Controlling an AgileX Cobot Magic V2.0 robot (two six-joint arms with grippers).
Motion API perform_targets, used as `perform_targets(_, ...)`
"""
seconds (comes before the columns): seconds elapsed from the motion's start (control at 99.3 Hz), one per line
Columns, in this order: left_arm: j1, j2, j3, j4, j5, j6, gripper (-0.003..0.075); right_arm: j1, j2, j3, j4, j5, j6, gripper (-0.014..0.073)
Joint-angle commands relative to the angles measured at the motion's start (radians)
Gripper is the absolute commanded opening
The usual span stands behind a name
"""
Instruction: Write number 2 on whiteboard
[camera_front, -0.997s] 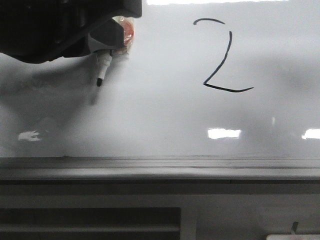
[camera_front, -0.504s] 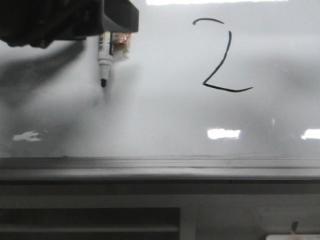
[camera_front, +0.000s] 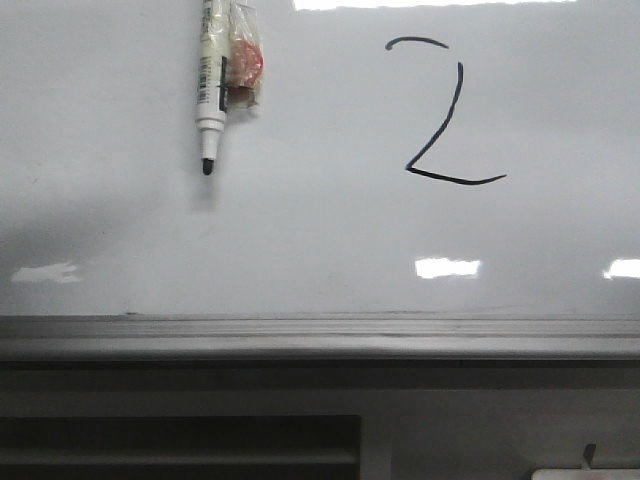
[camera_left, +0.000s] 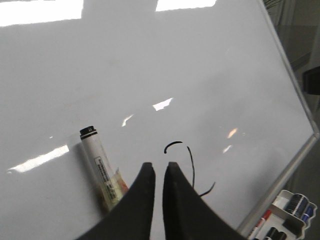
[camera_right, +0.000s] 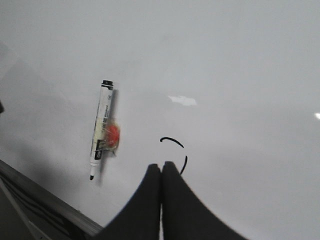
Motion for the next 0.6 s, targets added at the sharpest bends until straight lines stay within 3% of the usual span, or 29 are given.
perform_targets(0.0, -0.003, -0.09, 0.024, 0.018, 0.017, 0.007, -0.002, -0.007, -0.087, 0.057, 0.026, -0.074, -0.016, -0.0068)
perform_targets(0.332, -0.041, -0.451, 0.257, 0.014, 0.018, 0.0, -0.002, -0.007, -0.426, 0.314, 0.041, -0.077, -0.028, -0.0068)
perform_targets(0.594, -0.041, -0.624, 0.315, -0.04, 0.013, 0.0, -0.002, -0.007, -0.419, 0.338, 0.089, -0.113, -0.028, -0.0068)
